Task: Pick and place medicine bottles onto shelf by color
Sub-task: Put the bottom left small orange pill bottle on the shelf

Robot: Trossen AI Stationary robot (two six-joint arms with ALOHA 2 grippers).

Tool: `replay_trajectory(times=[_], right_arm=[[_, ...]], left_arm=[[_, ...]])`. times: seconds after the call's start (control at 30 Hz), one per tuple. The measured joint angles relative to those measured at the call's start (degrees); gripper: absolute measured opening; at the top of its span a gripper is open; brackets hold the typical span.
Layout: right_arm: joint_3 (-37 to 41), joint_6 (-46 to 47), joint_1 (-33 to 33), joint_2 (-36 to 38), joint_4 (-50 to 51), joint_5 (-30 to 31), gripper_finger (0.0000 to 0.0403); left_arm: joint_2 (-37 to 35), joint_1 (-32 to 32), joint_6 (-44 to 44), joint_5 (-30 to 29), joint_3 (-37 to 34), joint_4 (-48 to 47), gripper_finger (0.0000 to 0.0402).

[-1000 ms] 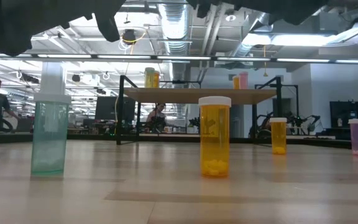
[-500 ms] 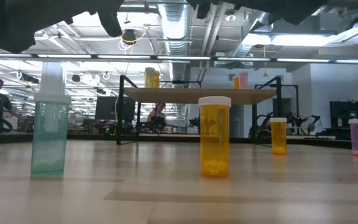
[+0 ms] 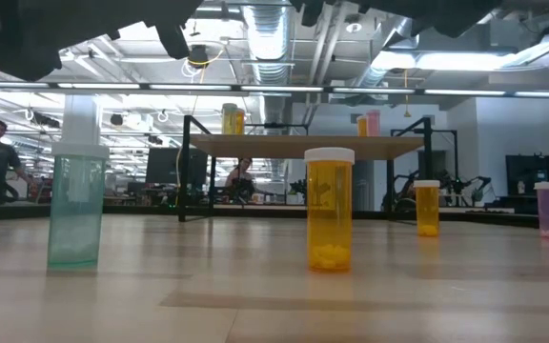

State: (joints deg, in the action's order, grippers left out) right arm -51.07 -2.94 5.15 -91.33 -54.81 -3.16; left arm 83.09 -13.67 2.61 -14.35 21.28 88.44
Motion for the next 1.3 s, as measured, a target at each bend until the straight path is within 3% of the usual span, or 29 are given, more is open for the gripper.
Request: replay_trajectory(times=[0.47,0.9,1.3], right_arm=[[-1.98,0.24,-0.04,0.02,1.23,0.00,0.0264],[-2.01,7.50,-2.27,0.02,3.43,-1.39,0.0240],[-2.01,7.52,-2.25,0.02,3.57,-3.19,0.0173]], left_arm=[[0.00,0.39,0.13,0.07,0.00,-0.04,0.0093],[0.00,0.39,0.17,0.14,0.00,-0.04,0.0093],[0.00,0.39,0.17,0.13,0.00,-0.02,0.0093]])
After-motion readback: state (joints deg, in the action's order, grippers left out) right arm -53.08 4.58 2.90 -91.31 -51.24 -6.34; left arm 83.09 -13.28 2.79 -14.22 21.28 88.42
